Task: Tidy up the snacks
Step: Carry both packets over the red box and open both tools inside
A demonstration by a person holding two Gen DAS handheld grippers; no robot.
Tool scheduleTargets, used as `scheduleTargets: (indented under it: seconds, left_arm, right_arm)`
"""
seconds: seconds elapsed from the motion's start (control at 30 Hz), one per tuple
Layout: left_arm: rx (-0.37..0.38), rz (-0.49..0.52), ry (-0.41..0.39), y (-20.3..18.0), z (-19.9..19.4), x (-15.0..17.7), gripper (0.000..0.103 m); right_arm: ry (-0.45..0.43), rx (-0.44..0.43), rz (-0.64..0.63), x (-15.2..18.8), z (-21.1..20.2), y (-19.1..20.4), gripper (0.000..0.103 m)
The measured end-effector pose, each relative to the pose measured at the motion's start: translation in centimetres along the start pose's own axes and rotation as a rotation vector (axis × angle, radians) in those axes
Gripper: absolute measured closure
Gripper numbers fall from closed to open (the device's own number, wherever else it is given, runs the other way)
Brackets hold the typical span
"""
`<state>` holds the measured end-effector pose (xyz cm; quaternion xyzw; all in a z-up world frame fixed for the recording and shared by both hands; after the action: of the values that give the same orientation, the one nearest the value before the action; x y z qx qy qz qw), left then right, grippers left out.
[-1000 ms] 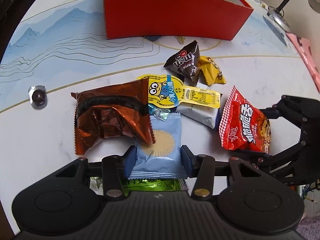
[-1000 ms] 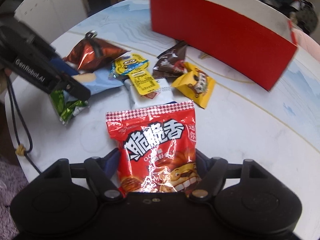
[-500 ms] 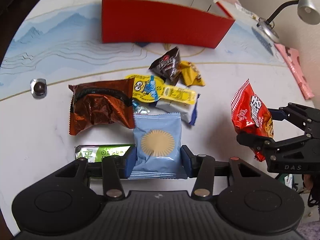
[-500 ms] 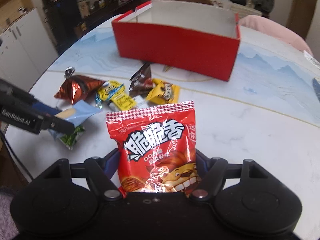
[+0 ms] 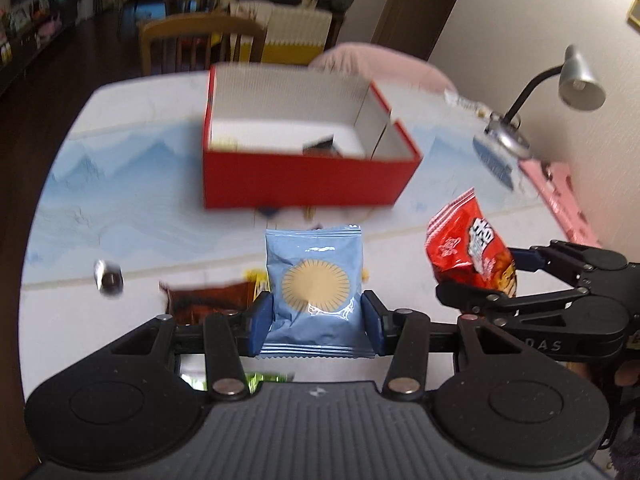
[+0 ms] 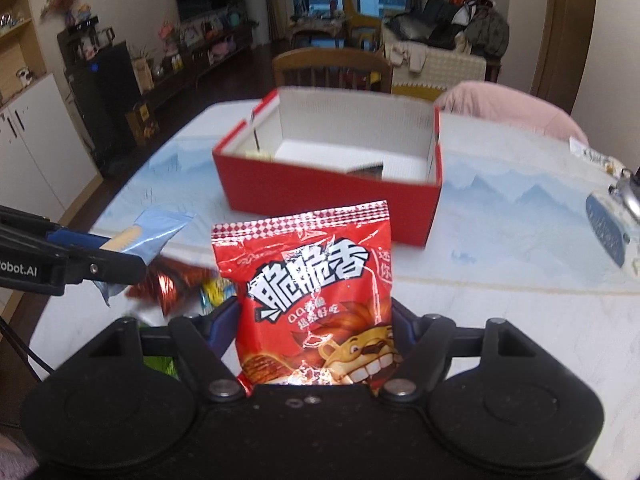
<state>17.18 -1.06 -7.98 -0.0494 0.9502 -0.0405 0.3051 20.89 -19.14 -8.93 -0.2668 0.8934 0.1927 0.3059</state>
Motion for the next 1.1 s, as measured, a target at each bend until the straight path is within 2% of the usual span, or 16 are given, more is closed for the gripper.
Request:
scheduleTargets:
  seconds: [0.33,0.63,0.87,1.1]
  left_arm:
    - [-0.016,0.027,-0.11,-1.3,-1.4,-6.8,0.056]
    - [-0.069,0.041,-0.147,-1.9,0.7,-12.7,0.056]
    - [-0.11,0.023,-0.127,-1.2,4.7,-16.7,0.056]
    - [-0.172,-0.004,-0.048,0.6,10.4,-18.9,0.056]
  right_arm:
    - [-0.087,0.047,-0.055,-6.7,-0.3,-1.0,0.029]
    - [-0.11,0.056,-0.054,-11.8,1.9,-4.4,0.029]
    - [-0.086,0.049,-0.052,-14.8,5.4,-7.1,0.029]
    - [-0.011,0.038,-0.066,-15.9,10.6,-9.1,0.029]
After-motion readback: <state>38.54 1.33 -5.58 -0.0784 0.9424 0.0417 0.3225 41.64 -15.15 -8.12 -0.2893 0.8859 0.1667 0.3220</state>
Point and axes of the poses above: each gripper's, at about its wrist camera, not at the fingertips, and z roughly the way its jaws point, y to its left, x to its underside, the point moved 7 cm from there along z, roughly the way its jaws point, and after that the axes turned 9 degrees about -x, right-handed, at the moved point
